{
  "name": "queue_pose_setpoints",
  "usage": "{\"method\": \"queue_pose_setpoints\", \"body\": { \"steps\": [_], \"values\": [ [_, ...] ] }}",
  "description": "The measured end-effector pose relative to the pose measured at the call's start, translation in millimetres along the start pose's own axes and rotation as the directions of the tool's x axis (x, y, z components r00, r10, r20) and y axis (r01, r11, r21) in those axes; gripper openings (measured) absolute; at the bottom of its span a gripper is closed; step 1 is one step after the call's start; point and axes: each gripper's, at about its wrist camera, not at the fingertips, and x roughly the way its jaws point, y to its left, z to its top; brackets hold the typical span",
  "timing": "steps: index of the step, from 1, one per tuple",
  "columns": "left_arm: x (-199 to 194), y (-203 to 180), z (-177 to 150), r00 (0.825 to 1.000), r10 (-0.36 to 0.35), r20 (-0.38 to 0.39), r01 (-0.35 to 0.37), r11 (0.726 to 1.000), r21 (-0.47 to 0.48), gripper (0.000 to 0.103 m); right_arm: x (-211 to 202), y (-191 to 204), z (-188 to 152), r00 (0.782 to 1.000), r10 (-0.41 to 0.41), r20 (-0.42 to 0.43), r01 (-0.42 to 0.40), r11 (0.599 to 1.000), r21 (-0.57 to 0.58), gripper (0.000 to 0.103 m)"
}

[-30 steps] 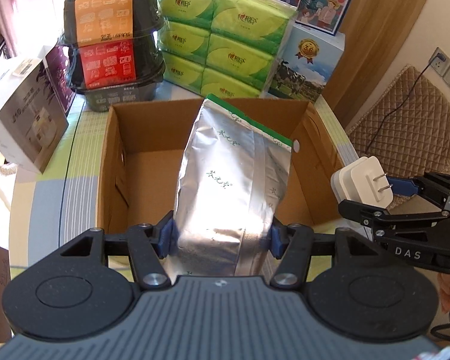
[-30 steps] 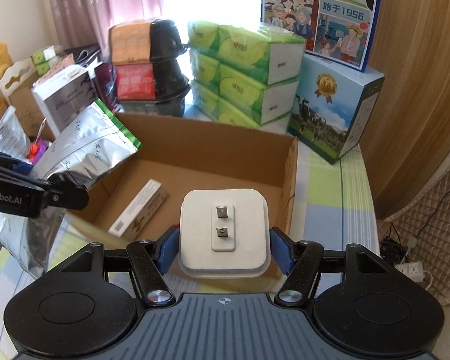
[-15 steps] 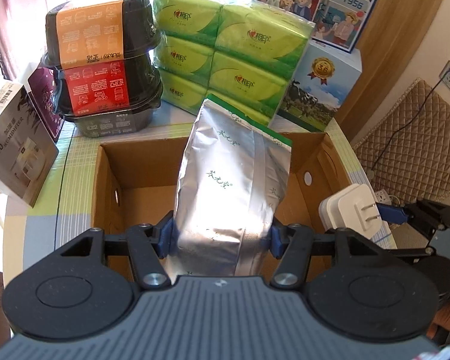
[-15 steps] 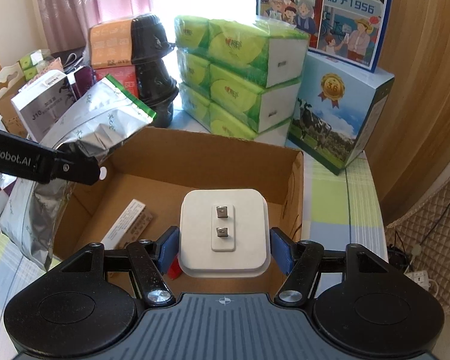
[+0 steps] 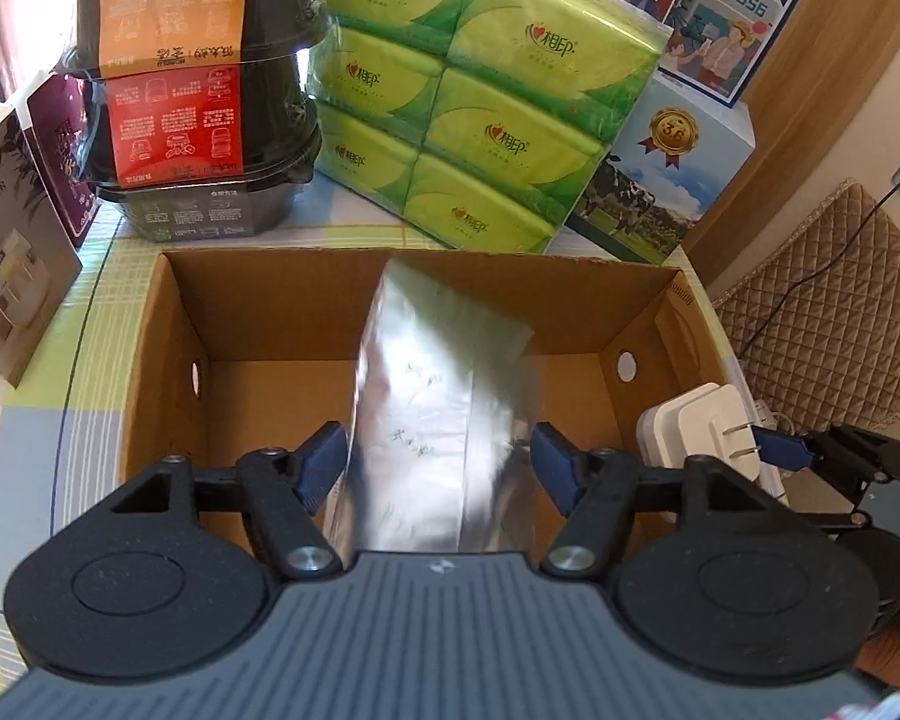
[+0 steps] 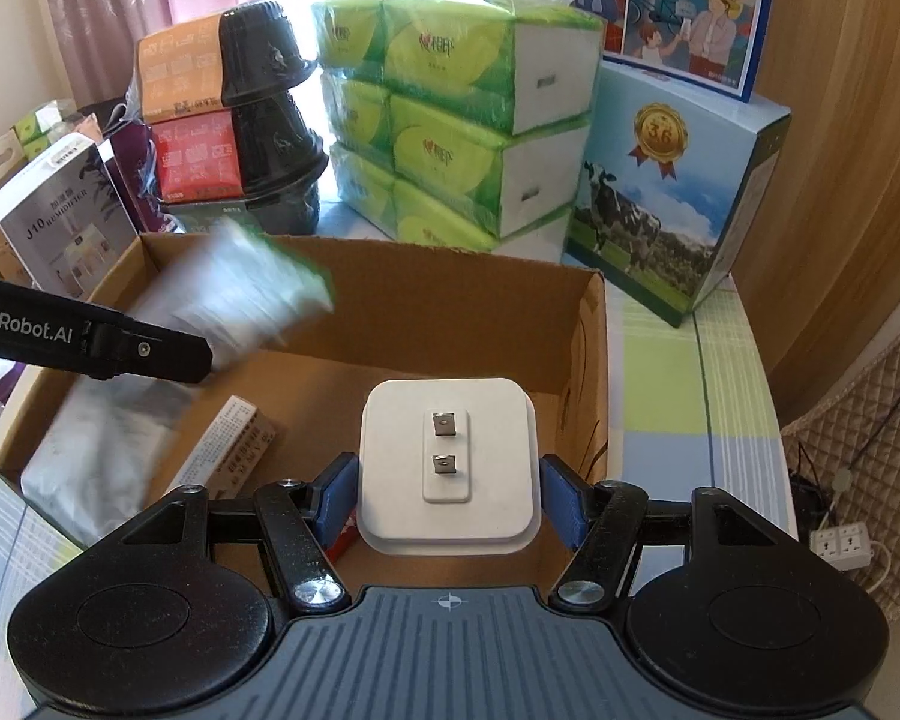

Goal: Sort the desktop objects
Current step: 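Open both grippers to drop the plug adapter and foil bag into the box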

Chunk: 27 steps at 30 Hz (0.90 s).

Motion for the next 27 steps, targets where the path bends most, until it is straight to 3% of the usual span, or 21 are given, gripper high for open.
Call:
{"method": "queue_pose_setpoints", "body": {
  "steps": [14, 17, 27],
  "values": [
    [-5, 7, -14, 1.000, -0.009, -0.006, 0.009, 1.000, 0.017, 0.062, 1, 2, -2, 1.000, 0.020, 0.002, -0.020, 1.000, 0.007, 0.062],
    [-8, 8, -16, 1.000, -0.007, 0.001, 0.007, 1.000, 0.019, 0.062, -2, 1, 0, 0.999, 0.037, 0.016, -0.038, 0.999, 0.017, 0.067],
    [-26, 9, -39, 1.000, -0.020, 0.003, 0.020, 1.000, 0.013, 0.064, -21, 1, -8, 0.999, 0.039, 0.025, -0.039, 0.999, 0.017, 0.069]
  ]
}}
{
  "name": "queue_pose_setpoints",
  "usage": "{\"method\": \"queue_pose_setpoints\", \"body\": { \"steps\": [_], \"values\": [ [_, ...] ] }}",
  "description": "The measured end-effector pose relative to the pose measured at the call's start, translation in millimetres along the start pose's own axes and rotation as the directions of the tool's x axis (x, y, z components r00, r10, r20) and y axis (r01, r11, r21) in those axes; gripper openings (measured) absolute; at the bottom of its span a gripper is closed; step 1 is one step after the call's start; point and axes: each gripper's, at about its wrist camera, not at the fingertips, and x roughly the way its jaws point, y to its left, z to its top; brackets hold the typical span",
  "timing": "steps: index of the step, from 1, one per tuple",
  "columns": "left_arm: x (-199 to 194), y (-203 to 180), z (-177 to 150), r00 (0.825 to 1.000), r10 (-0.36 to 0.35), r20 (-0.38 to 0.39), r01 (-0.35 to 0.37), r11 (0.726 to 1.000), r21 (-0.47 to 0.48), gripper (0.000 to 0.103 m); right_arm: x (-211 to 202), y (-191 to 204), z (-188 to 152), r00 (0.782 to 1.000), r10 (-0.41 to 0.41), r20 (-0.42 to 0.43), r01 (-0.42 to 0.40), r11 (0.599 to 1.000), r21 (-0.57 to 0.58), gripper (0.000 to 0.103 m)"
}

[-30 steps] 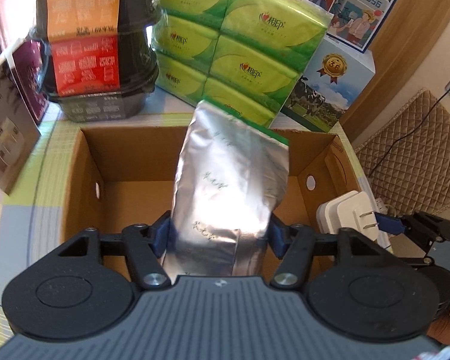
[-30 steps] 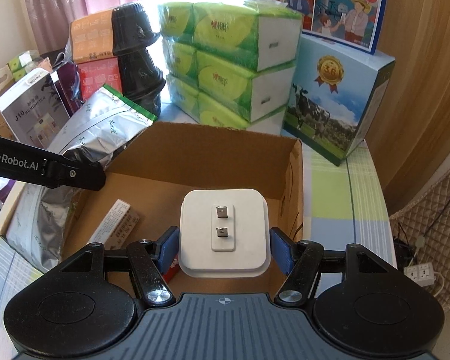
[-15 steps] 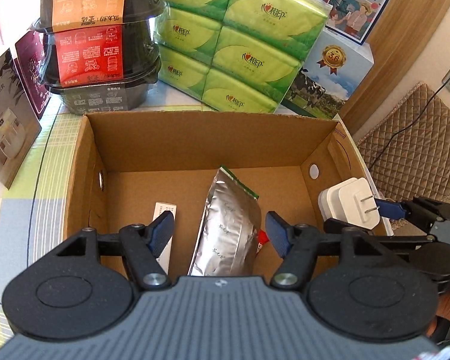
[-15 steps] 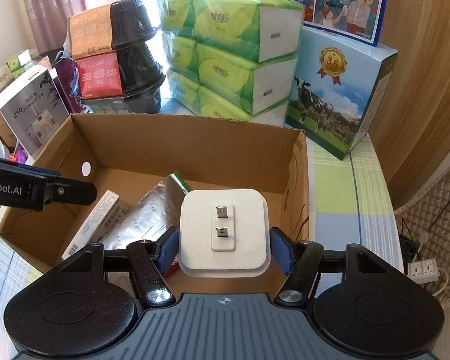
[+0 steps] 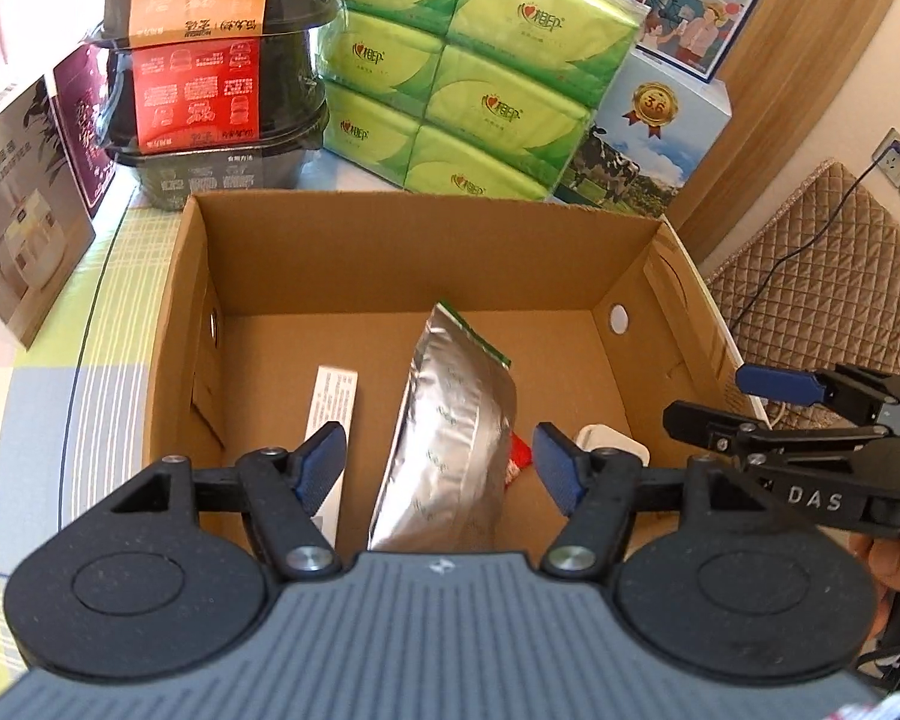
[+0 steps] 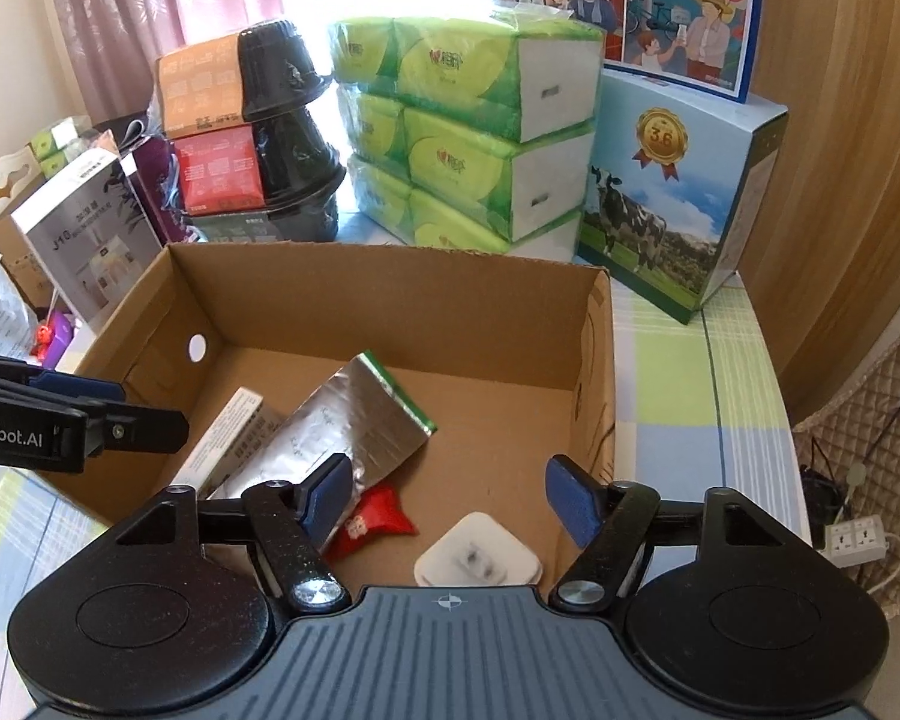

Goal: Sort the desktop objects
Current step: 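Open both grippers to drop the plug adapter and foil bag into the box, then move both grippers toward the white medicine box and clear plastic tray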

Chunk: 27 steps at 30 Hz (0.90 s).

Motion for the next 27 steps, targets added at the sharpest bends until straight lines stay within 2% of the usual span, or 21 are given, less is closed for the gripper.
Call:
{"method": "queue_pose_setpoints", "body": {
  "steps": [13, 23, 27],
  "values": [
    [-72, -9, -51, 1.000, -0.001, 0.023, 0.001, 1.000, 0.019, 0.066, -85, 11, -24, 0.999, 0.002, 0.054, -0.001, 1.000, -0.031, 0.075],
    [-138, -20, -101, 0.999, 0.021, 0.039, -0.024, 0.996, 0.084, 0.077, -144, 39, -77, 0.998, 0.043, 0.049, -0.037, 0.992, -0.117, 0.083],
    [-156, -26, -124, 0.999, 0.036, 0.021, -0.039, 0.992, 0.117, 0.079, -158, 46, -104, 0.997, 0.067, 0.029, -0.063, 0.988, -0.141, 0.087]
  ]
}}
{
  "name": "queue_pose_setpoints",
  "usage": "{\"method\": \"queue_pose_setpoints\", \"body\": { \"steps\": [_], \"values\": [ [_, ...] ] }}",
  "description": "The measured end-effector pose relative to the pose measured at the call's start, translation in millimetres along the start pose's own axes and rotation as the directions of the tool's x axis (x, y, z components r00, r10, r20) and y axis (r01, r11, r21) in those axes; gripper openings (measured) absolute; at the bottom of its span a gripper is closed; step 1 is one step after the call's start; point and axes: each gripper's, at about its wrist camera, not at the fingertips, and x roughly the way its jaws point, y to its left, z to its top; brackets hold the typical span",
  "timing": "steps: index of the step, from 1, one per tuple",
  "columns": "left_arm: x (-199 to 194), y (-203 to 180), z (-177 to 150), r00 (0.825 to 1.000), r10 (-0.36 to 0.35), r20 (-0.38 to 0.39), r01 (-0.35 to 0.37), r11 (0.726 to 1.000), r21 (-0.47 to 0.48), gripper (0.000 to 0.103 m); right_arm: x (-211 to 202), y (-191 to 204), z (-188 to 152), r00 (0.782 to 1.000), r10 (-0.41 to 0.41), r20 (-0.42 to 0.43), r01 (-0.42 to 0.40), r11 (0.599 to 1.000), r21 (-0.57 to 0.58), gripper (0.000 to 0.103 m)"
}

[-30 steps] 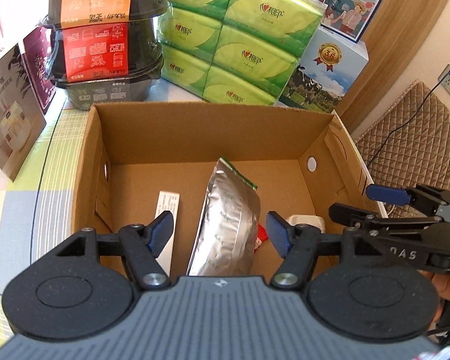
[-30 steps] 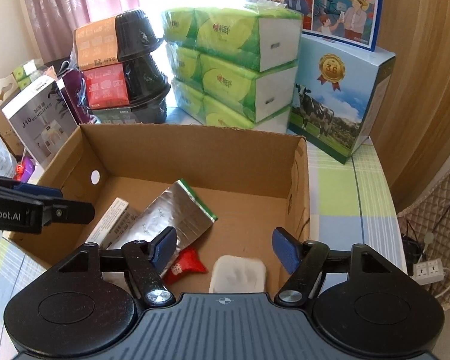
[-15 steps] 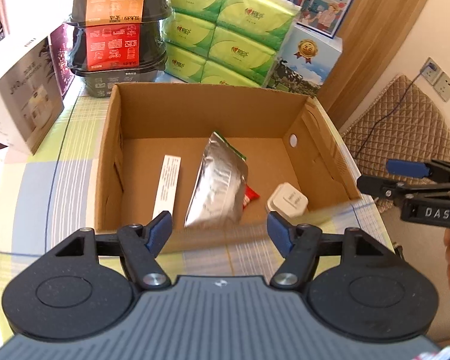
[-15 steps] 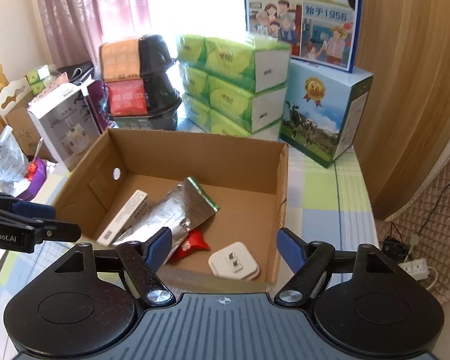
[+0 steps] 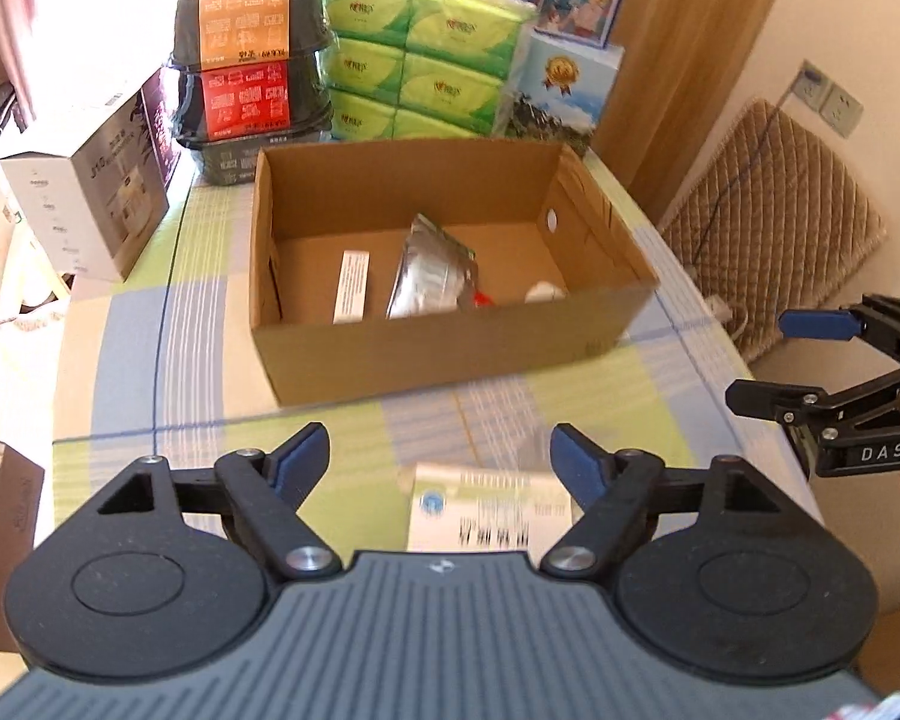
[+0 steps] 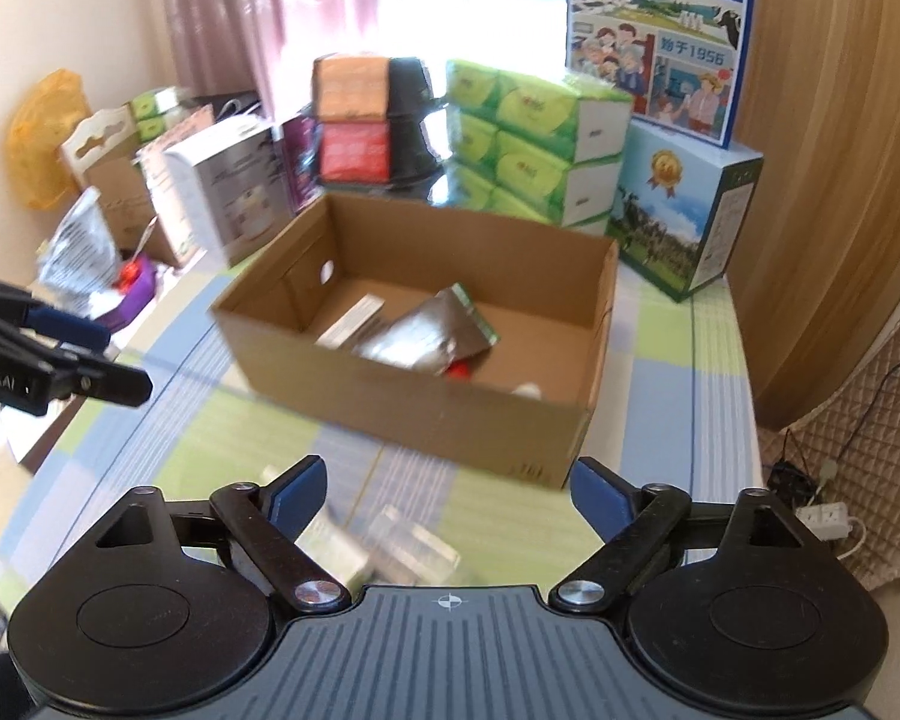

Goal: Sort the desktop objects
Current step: 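Move both grippers toward the white medicine box and clear plastic tray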

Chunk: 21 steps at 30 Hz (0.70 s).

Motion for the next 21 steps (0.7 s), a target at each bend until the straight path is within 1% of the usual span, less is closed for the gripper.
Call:
{"method": "queue_pose_setpoints", "body": {
  "steps": [2, 6, 8, 10, 13, 17, 21],
  "values": [
    [-8, -5, -11, 1.000, 0.002, -0.005, -0.002, 1.000, 0.023, 0.084, -7, 5, -13, 1.000, 0.008, -0.010, -0.008, 1.000, -0.023, 0.089],
    [-17, -16, -33, 1.000, 0.000, -0.023, 0.002, 0.998, 0.068, 0.091, -20, 10, -35, 1.000, 0.012, -0.016, -0.013, 0.998, -0.064, 0.094],
    [-20, -22, -44, 0.999, 0.004, -0.035, -0.001, 0.994, 0.105, 0.096, -26, 11, -45, 1.000, 0.017, -0.023, -0.019, 0.997, -0.079, 0.095],
    [-22, -30, -56, 0.999, 0.017, -0.041, -0.011, 0.988, 0.152, 0.098, -32, 12, -55, 0.999, 0.021, -0.031, -0.024, 0.995, -0.100, 0.099],
    [-23, -41, -70, 0.998, 0.035, -0.051, -0.023, 0.973, 0.228, 0.101, -39, 15, -67, 0.999, 0.011, -0.034, -0.016, 0.991, -0.136, 0.101],
    [-20, -52, -87, 0.996, 0.059, -0.063, -0.036, 0.945, 0.326, 0.101, -46, 17, -84, 0.999, 0.003, -0.045, -0.011, 0.986, -0.166, 0.101],
    [-15, -58, -101, 0.994, 0.072, -0.076, -0.037, 0.918, 0.395, 0.101, -46, 19, -96, 0.998, 0.006, -0.060, -0.017, 0.983, -0.185, 0.101]
  ]
}}
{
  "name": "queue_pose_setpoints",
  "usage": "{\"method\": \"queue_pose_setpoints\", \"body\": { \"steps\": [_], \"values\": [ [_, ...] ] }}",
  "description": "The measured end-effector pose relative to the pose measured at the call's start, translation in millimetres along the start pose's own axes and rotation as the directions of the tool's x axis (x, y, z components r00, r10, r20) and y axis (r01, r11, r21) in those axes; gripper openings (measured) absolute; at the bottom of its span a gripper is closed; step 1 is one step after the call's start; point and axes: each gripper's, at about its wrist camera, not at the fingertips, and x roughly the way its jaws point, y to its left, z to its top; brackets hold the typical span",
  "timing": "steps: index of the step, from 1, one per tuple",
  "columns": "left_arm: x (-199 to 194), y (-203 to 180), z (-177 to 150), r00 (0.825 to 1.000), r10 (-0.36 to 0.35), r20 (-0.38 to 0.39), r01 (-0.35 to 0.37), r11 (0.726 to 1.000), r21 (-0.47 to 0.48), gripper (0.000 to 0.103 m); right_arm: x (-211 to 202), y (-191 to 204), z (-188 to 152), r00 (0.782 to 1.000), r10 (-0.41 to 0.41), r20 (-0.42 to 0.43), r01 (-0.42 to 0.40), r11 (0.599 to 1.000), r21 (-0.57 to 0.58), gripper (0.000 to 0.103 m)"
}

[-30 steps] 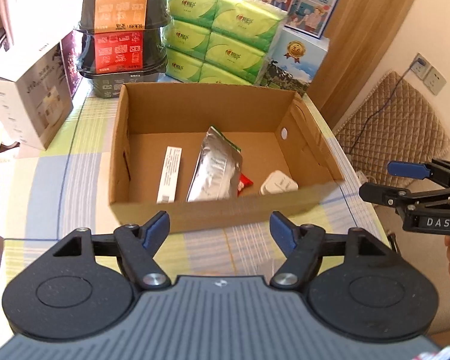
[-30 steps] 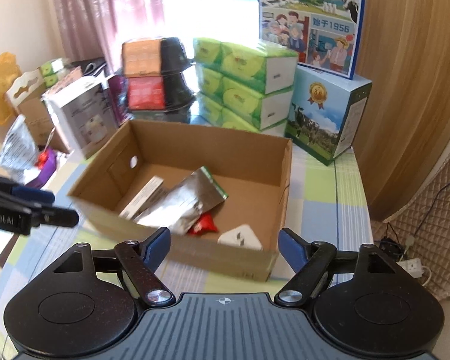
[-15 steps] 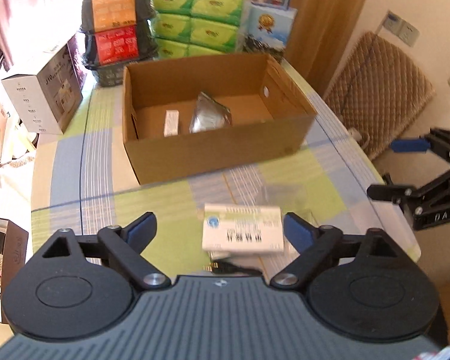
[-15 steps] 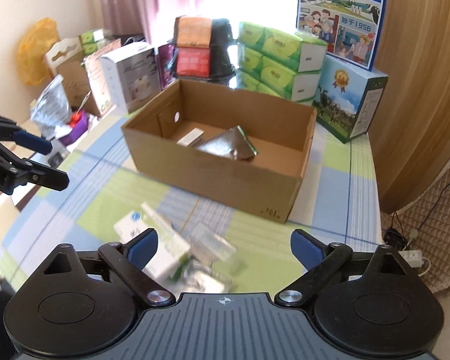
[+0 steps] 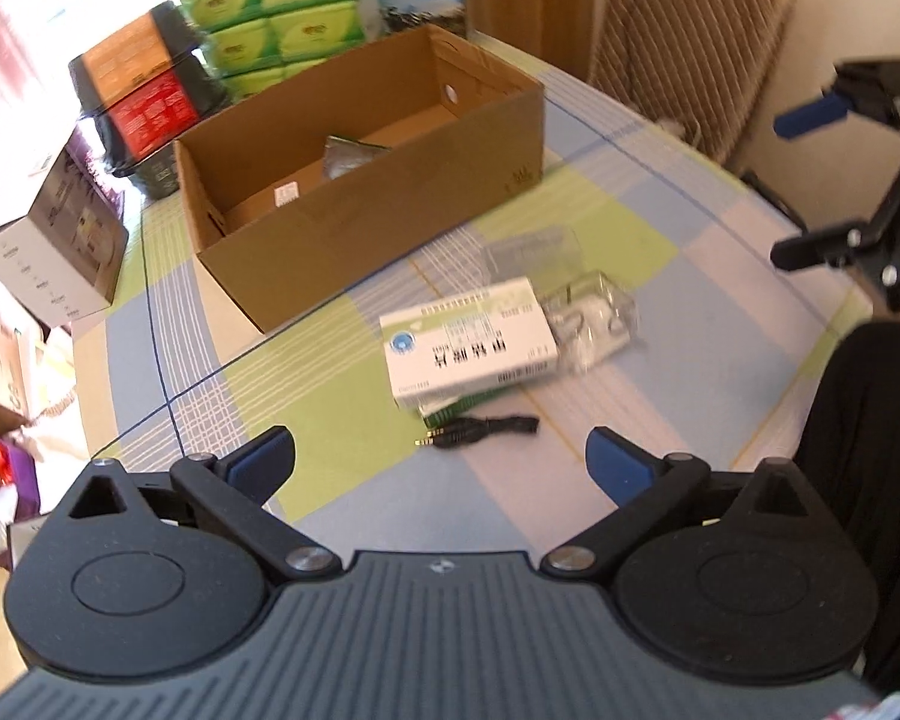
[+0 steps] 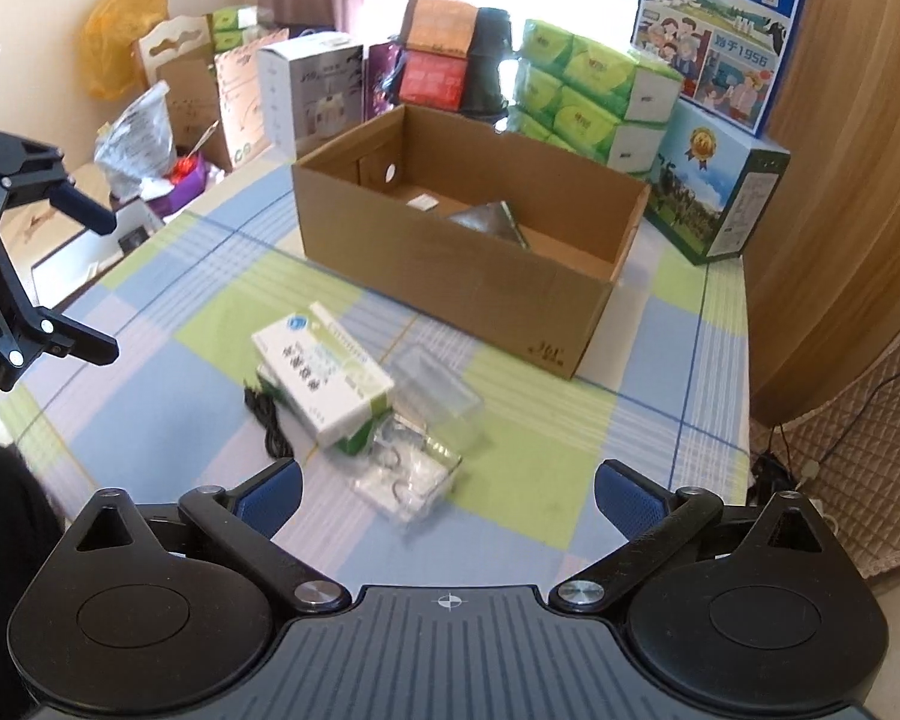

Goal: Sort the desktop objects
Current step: 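Move both grippers toward the white medicine box and clear plastic tray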

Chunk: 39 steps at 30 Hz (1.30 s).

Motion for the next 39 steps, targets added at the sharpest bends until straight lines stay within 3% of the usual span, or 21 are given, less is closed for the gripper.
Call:
{"method": "queue_pose_setpoints", "body": {
  "steps": [8, 18, 26, 39],
  "values": [
    [11, -10, -15, 1.000, -0.007, -0.021, 0.009, 0.996, 0.094, 0.101, 10, 8, -8, 1.000, 0.019, -0.022, -0.020, 0.999, -0.027, 0.101],
    [32, -9, -25, 0.999, -0.029, -0.034, 0.035, 0.982, 0.187, 0.101, 32, 23, -9, 0.997, 0.062, -0.041, -0.067, 0.987, -0.144, 0.101],
    [53, -15, -20, 0.999, -0.048, -0.015, 0.050, 0.922, 0.385, 0.101, 59, 26, -18, 0.992, 0.084, -0.097, -0.109, 0.951, -0.289, 0.101],
    [120, -9, 9, 0.991, -0.124, -0.050, 0.130, 0.801, 0.585, 0.101, 121, 12, -23, 0.971, 0.135, -0.200, -0.214, 0.864, -0.456, 0.101]
  ]
}}
